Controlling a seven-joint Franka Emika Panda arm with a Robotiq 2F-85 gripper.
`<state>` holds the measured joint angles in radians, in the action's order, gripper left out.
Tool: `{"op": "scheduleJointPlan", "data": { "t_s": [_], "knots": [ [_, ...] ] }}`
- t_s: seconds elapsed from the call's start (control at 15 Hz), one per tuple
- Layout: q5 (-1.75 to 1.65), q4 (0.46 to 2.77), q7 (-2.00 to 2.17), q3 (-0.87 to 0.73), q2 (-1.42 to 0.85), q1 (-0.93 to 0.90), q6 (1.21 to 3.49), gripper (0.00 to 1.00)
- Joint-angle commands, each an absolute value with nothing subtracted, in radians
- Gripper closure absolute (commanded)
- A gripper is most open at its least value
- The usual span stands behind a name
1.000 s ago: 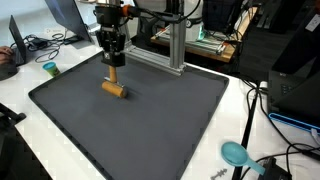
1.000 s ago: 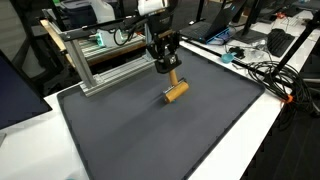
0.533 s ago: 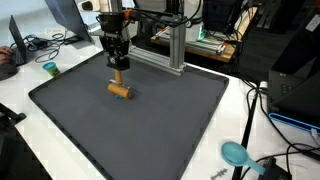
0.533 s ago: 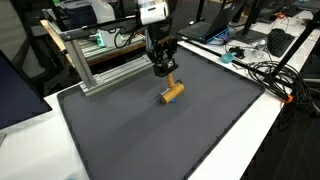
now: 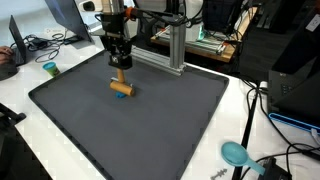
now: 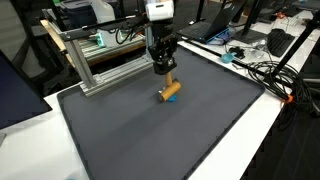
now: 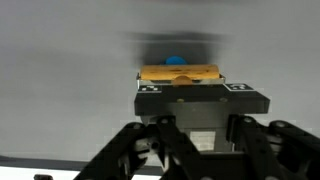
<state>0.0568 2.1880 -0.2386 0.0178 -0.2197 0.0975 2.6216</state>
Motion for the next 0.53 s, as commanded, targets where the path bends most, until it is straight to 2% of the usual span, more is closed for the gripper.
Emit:
{"op": "scheduleJointPlan", "data": {
  "t_s": [0.0, 0.47],
  "knots": [
    [0.003, 2.182, -0.209, -0.006, -0.259, 0.078, 2.572, 0.78],
    [-0.031, 2.16, -0.211, -0.008, -0.264, 0.071, 2.507, 0.78]
  ]
}}
